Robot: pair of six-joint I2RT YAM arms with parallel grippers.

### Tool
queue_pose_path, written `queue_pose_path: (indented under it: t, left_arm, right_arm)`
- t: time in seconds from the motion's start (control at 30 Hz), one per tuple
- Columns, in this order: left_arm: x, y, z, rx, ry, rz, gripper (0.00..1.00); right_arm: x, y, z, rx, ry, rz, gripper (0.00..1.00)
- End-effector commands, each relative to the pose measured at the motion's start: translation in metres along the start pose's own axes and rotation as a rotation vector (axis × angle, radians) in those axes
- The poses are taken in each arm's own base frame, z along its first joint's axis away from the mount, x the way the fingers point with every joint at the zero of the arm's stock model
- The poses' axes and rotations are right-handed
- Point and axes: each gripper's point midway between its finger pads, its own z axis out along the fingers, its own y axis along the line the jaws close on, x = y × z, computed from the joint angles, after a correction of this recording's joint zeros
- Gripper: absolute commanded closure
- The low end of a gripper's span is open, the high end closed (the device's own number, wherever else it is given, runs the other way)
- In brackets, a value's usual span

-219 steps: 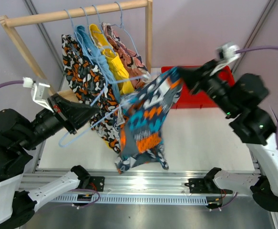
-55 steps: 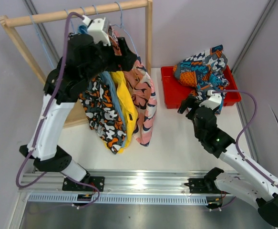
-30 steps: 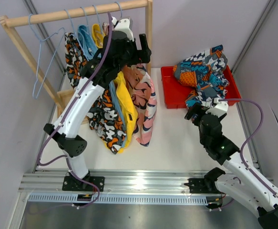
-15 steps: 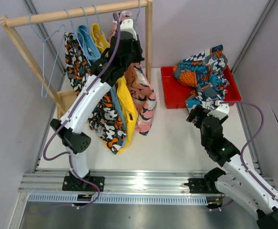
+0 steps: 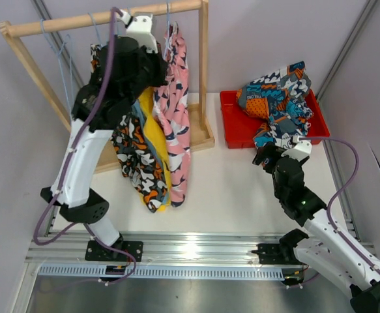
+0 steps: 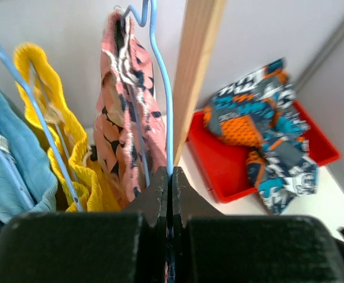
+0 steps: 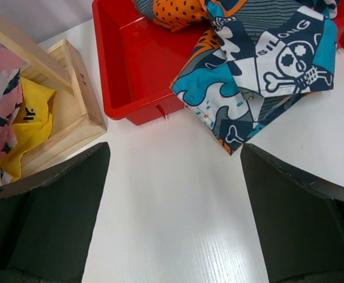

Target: Remove the shorts from the hanger

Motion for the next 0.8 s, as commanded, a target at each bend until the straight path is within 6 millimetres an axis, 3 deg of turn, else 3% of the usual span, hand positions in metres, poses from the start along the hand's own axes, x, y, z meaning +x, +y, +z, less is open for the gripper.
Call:
queue_pose_path:
  t: [0.0, 0.17, 0.23, 0.3, 0.33, 0.4, 0.43, 0.47, 0.5, 0.53, 0.7, 0.77]
  left_arm:
    - [-0.053, -0.006, -0.067, 0.133, -0.134, 0.021, 1.0]
    - [-0.063, -0.023, -0.101, 0.303, -0.162, -0.006, 1.0]
    - [-0.061, -0.022, -0.112, 0.32, -0.159, -0.005, 1.0]
    - [-0.054, -0.033, -0.127, 0.409, -0.142, 0.008, 1.0]
    - [-0.035, -0.037, -0.122, 0.428, -0.082, 0.015, 1.0]
    - [-0.029, -0.045, -0.152, 0.531, -0.072, 0.009, 1.0]
    - [-0.003, -0.049, -0.147, 0.554, 0.005, 0.007, 1.0]
    - [-0.006, -0.053, -0.173, 0.625, -0.017, 0.008, 1.0]
    - [0.004, -0.055, -0.178, 0.65, 0.006, 0.005, 1.0]
    - [0.005, -0.057, -0.189, 0.677, 0.003, -0.008, 1.0]
    - [0.005, -0.068, -0.254, 0.874, -0.047, -0.042, 1.0]
    - [0.003, -0.074, -0.266, 0.929, -0.056, -0.066, 1.0]
  right_arm:
    - [-0.034, 0.019, 0.0, -0.047, -0.077, 0.063, 0.01]
    - [-0.048, 0.023, -0.002, -0.057, -0.103, 0.037, 0.0]
    - [-0.056, 0.025, -0.004, -0.064, -0.116, 0.032, 0.01]
    - [-0.065, 0.03, -0.008, -0.097, -0.131, 0.01, 0.01]
    - [-0.07, 0.04, -0.014, -0.165, -0.133, 0.002, 0.0]
    - [-0.077, 0.067, -0.029, -0.343, -0.137, -0.063, 0.01]
    - [-0.09, 0.077, -0.042, -0.419, -0.167, -0.072, 0.01]
    - [-0.104, 0.087, -0.052, -0.484, -0.208, -0.082, 0.01]
    - [-0.11, 0.1, -0.064, -0.573, -0.214, -0.093, 0.01]
    - [-0.129, 0.108, -0.077, -0.62, -0.25, -0.087, 0.01]
    - [-0.156, 0.149, -0.107, -0.828, -0.214, -0.128, 0.0]
    - [-0.167, 0.163, -0.111, -0.876, -0.214, -0.128, 0.01]
